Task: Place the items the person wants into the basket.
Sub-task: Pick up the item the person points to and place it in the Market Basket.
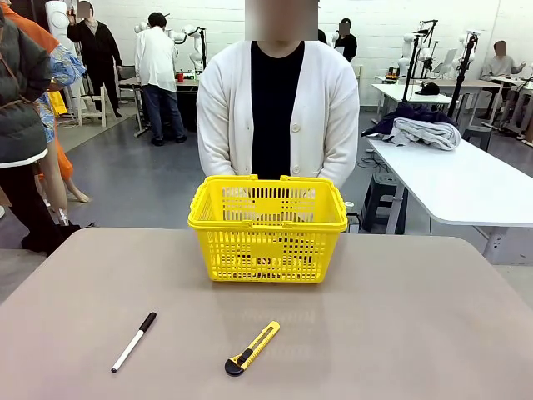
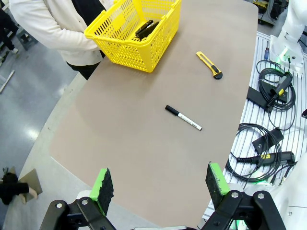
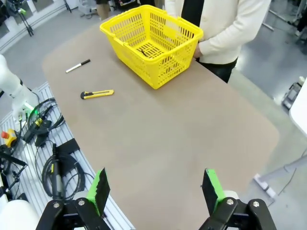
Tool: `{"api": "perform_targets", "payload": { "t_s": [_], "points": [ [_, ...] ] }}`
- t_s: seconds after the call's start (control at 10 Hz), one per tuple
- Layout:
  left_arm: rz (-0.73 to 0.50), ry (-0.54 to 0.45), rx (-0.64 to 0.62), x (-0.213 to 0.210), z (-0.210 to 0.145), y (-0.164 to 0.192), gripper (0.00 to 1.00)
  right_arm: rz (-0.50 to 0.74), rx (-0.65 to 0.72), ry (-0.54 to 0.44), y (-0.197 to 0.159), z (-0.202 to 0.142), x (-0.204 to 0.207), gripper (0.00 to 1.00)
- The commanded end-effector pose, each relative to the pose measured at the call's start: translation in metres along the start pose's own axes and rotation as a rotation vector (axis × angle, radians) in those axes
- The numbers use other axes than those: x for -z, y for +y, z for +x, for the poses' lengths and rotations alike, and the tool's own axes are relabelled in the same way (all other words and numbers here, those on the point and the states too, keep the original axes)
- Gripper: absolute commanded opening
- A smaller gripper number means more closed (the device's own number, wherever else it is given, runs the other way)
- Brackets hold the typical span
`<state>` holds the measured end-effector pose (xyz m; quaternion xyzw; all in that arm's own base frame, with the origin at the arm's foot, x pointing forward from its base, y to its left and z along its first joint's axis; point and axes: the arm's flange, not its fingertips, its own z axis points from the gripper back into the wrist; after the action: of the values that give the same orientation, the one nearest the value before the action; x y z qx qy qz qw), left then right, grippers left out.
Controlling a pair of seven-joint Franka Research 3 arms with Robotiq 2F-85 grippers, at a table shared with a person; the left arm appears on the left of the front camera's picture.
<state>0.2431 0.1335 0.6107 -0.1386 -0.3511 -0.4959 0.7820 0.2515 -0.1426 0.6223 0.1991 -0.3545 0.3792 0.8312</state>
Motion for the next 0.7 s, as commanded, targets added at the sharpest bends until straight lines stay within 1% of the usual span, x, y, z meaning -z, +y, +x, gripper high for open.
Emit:
{"api": "perform_targets", "payload": {
  "t_s": [0.0, 0.6],
  "points": [
    [0.008, 0.013, -0.014, 0.0006, 0.0010, 0.0000, 1.00, 0.009, -0.012, -0.001, 0.0019, -0.0008, -0.0035, 1.00],
    [0.008, 0.013, -0.014, 0.0006, 0.0010, 0.0000, 1.00, 0.009, -0.012, -0.001, 0.0019, -0.0008, -0.0035, 1.00]
  ]
}}
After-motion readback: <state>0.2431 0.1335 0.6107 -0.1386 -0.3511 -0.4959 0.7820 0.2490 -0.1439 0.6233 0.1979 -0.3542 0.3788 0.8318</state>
